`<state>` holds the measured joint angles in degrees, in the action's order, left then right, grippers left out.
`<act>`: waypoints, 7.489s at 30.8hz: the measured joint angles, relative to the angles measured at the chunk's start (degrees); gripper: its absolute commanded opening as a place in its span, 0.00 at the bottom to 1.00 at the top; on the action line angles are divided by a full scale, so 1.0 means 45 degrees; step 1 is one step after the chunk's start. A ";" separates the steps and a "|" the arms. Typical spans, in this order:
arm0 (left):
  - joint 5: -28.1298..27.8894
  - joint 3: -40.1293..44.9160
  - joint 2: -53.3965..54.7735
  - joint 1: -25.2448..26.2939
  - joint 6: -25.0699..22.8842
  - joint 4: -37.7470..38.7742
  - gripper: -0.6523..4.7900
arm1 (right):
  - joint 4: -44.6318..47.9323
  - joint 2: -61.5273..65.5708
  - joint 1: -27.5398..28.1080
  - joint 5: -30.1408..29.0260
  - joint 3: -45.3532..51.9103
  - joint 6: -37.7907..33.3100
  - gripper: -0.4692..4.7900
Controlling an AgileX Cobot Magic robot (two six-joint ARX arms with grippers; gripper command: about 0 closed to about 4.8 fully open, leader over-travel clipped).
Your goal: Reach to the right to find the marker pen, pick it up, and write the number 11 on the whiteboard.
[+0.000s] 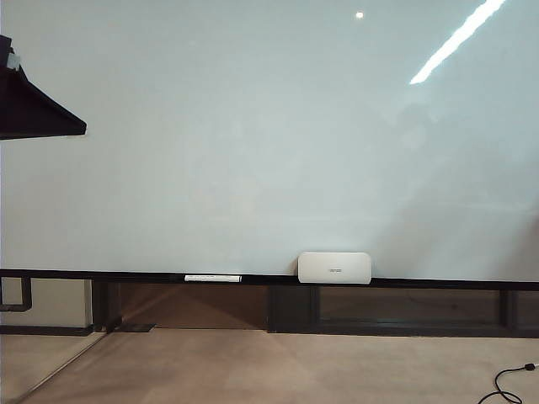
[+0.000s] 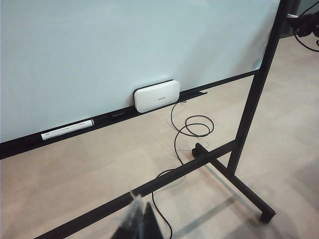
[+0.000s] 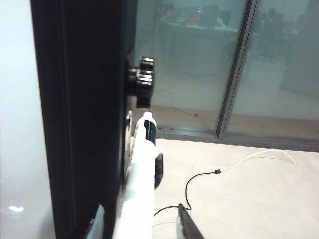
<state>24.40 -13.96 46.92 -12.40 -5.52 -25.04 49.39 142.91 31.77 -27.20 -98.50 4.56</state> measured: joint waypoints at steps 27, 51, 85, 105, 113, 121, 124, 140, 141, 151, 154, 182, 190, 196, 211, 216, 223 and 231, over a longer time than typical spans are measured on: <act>0.0000 0.0000 0.0000 0.0000 -0.0005 0.0092 0.11 | 0.0257 -0.0005 -0.0005 0.0000 0.0000 -0.0291 0.32; -0.0005 0.0000 0.0000 0.0000 -0.0005 0.0092 0.11 | 0.0267 0.0000 -0.0034 0.0015 0.0000 -0.0685 0.08; 0.1389 0.0000 0.0000 0.0000 0.1875 0.0092 0.11 | -0.6776 -0.5523 0.0214 0.1705 0.0024 -0.0918 0.08; 0.3701 -0.1423 -0.0015 -0.0738 0.2696 0.1341 0.11 | -1.1638 -0.9296 0.0408 0.2297 0.0034 -0.0908 0.08; 0.3619 -0.2254 -0.0427 -0.1418 0.3507 0.1253 0.11 | -1.3993 -1.0671 0.0005 0.2152 0.0029 -0.1064 0.08; 0.2730 -0.3963 -0.1078 -0.1418 0.3677 0.2021 0.11 | -1.5023 -1.2177 -0.2064 0.1200 0.0058 -0.1817 0.08; 0.2365 -0.4401 -0.1336 -0.1418 0.3560 0.2594 0.11 | -1.5018 -1.2512 -0.3240 0.1132 -0.0010 -0.1967 0.08; 0.0442 -0.5770 -0.2322 -0.1418 0.3133 0.4930 0.11 | -1.5824 -1.3891 -0.9394 0.2579 0.0024 -0.1846 0.08; 0.0330 -0.5795 -0.2399 -0.1418 0.3099 0.4988 0.11 | -1.5863 -1.3984 -0.9753 0.2885 0.0029 -0.1773 0.08; 0.0238 -0.6047 -0.2803 -0.1418 0.2900 0.5455 0.11 | -1.6922 -1.5999 -1.1448 0.4682 0.0015 -0.1559 0.08; 0.0243 -0.6047 -0.2832 -0.1423 0.2900 0.5571 0.11 | -1.7947 -1.6563 -1.1895 0.5192 0.0010 -0.1375 0.08; 0.0330 -0.6047 -0.2832 -0.1423 0.2016 0.5921 0.11 | -0.6538 -1.6723 -1.1657 0.5770 0.9787 -0.0704 0.08; -0.0180 -0.6047 -0.2492 -0.1418 0.0685 0.6096 0.11 | -0.3687 -1.3658 -1.1560 0.5095 0.9865 -0.0607 0.08; 0.0748 -0.6042 -0.1496 -0.1423 0.0194 0.6057 0.11 | -0.1715 -1.2327 -1.1560 0.5032 0.9374 -0.0627 0.08; -0.0355 -0.6028 -0.0010 -0.1423 -0.0121 0.4158 0.11 | -0.2225 -0.9889 -1.1560 0.4794 0.6008 -0.0330 0.08; -0.0432 -0.5950 0.0126 -0.1423 -0.0214 0.3473 0.11 | -0.2137 -0.9593 -1.1560 0.4799 0.5984 -0.0335 0.08; -0.0500 -0.5795 0.0204 -0.1418 -0.0097 0.2652 0.11 | -0.1802 -0.9267 -1.1560 0.4804 0.5722 -0.0335 0.08; -0.0350 -0.5673 0.0850 -0.1423 0.0199 0.2263 0.11 | -0.2234 -0.8446 -1.1565 0.4804 0.4099 -0.0398 0.08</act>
<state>22.83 -39.48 50.74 -18.81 -4.62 -14.85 39.33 104.90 -20.27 -5.58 -80.05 2.76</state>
